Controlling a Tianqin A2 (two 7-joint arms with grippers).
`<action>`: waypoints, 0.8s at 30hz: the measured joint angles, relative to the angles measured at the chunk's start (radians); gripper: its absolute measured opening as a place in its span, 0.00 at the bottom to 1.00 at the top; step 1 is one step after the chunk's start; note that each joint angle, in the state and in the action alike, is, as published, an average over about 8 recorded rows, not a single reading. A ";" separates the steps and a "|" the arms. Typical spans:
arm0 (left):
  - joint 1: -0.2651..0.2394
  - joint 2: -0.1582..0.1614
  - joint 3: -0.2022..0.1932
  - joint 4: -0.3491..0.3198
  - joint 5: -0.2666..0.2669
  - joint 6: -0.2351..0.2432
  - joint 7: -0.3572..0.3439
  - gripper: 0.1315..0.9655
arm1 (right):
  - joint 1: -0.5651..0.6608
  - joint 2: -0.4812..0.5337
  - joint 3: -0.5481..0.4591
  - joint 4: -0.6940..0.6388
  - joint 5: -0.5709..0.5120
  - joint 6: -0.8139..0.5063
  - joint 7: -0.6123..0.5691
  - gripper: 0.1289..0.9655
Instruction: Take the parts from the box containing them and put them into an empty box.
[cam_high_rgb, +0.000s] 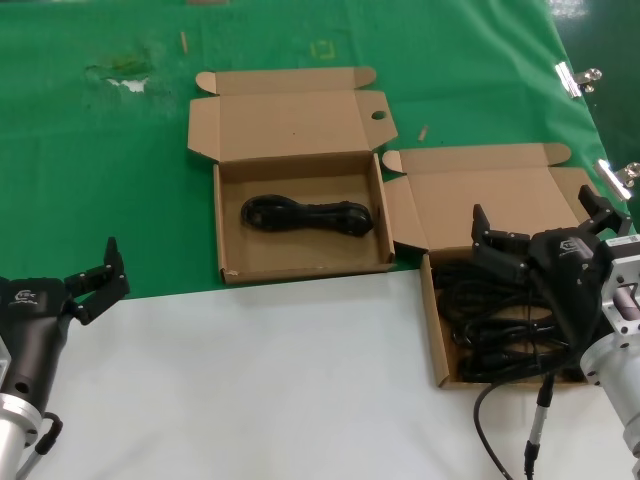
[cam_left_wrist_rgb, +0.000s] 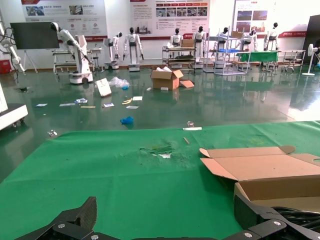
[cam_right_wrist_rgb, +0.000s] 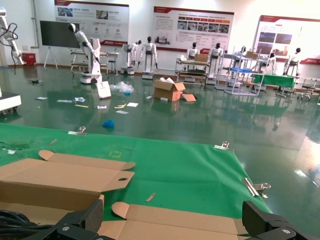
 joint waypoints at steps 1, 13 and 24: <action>0.000 0.000 0.000 0.000 0.000 0.000 0.000 1.00 | 0.000 0.000 0.000 0.000 0.000 0.000 0.000 1.00; 0.000 0.000 0.000 0.000 0.000 0.000 0.000 1.00 | 0.000 0.000 0.000 0.000 0.000 0.000 0.000 1.00; 0.000 0.000 0.000 0.000 0.000 0.000 0.000 1.00 | 0.000 0.000 0.000 0.000 0.000 0.000 0.000 1.00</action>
